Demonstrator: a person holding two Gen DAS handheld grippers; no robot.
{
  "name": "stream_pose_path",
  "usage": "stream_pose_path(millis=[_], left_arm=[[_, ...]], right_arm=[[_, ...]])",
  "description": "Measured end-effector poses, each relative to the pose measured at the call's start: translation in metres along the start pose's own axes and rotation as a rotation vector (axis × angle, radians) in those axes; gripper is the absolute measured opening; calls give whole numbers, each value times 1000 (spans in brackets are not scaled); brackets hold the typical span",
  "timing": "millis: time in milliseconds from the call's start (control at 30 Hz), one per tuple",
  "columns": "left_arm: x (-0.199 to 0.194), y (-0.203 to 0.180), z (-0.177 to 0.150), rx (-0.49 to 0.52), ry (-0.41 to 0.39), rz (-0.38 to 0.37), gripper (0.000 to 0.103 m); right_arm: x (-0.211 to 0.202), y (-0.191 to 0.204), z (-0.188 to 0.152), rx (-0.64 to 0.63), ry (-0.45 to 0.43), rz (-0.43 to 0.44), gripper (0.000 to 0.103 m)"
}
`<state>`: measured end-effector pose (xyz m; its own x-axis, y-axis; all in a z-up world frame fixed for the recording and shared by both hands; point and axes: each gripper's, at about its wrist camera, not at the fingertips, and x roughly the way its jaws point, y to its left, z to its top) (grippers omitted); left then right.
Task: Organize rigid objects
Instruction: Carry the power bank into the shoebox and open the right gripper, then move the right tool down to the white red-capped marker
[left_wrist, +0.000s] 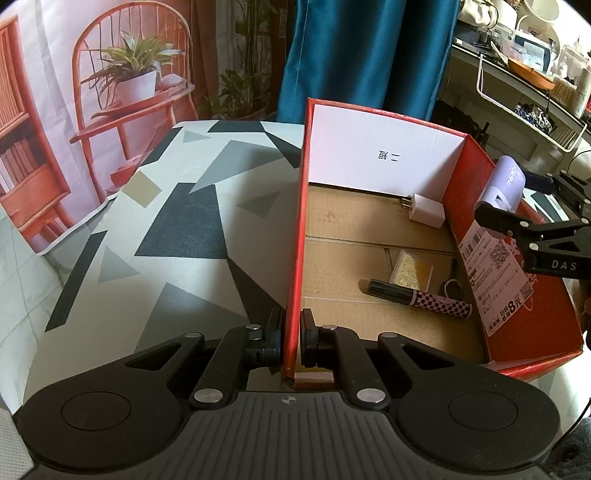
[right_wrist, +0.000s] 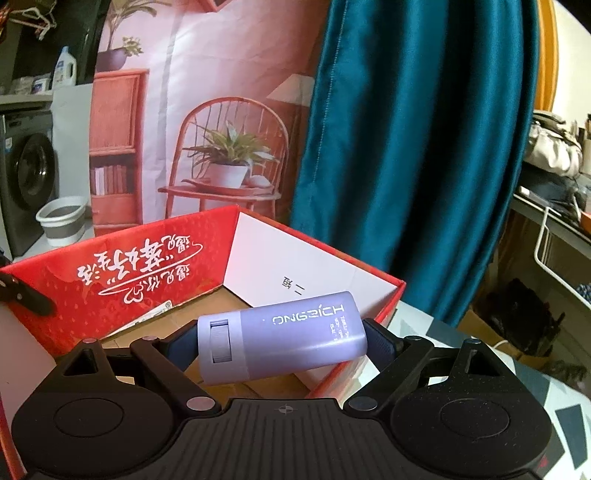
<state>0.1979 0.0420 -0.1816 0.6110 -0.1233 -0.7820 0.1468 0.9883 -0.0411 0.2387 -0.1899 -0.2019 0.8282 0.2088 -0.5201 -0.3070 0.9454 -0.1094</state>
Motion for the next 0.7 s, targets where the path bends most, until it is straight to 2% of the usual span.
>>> stream_pose_path(millis=[433, 700], left_arm=[[0, -1, 1, 4, 6, 1, 10], [0, -1, 1, 1, 7, -2, 10]], right_arm=[[-13, -8, -13, 85, 5, -18, 90], [-31, -27, -23, 185, -33, -74, 89]])
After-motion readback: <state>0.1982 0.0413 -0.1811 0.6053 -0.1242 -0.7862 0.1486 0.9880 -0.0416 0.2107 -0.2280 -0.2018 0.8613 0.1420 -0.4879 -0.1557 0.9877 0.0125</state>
